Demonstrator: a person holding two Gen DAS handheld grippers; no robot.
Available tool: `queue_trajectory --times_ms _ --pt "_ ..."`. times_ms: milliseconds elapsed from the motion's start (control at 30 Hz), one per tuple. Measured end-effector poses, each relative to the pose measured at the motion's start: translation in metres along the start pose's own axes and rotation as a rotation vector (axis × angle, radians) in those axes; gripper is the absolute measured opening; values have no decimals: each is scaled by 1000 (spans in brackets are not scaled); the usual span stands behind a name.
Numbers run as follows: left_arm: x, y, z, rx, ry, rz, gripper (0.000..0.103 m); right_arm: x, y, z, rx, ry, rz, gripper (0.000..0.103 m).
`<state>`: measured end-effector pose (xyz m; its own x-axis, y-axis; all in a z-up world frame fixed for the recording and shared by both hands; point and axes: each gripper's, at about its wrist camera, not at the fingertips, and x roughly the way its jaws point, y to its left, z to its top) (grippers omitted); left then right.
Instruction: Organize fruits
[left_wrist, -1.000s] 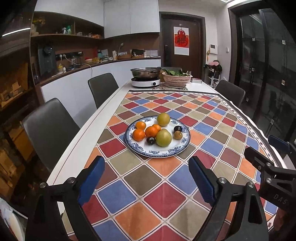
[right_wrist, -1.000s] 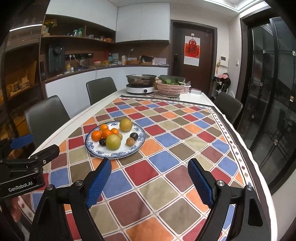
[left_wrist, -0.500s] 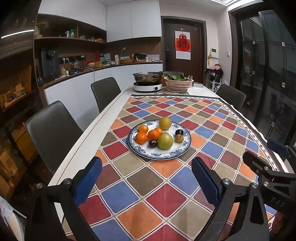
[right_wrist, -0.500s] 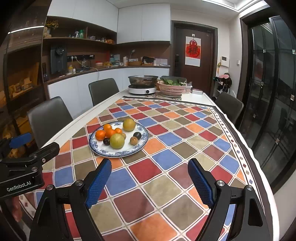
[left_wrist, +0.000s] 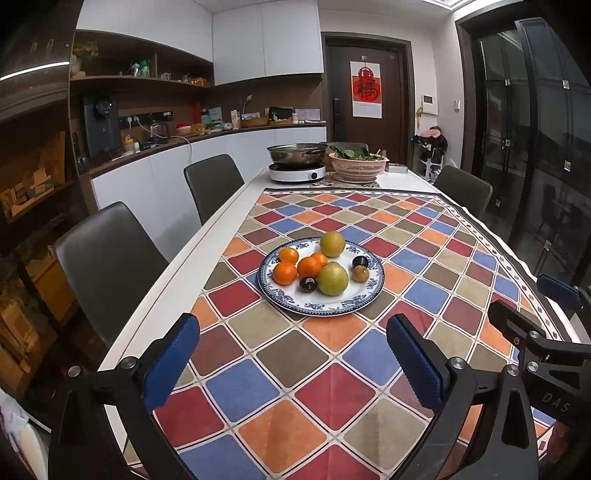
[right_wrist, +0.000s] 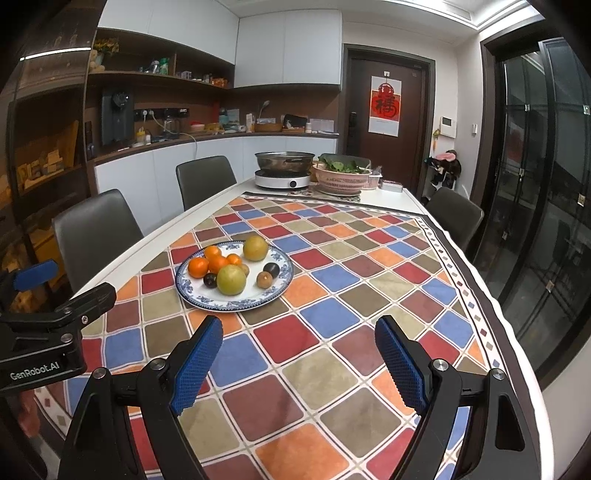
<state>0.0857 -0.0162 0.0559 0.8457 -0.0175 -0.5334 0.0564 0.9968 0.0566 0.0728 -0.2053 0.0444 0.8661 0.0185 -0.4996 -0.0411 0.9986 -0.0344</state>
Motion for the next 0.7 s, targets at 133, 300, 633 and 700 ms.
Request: queue_trajectory --times_ms 133,300,633,700 --pt "-1 -1 0 -3 -2 -6 103 1 0 -1 0 2 1 85" --pt "1 -1 -2 -7 10 -8 103 1 0 -1 1 4 -1 85" --pt "5 -1 -5 -13 28 -24 103 3 0 -6 6 16 1 85" --pt "8 -2 -6 -14 38 -31 103 4 0 -7 3 20 1 85"
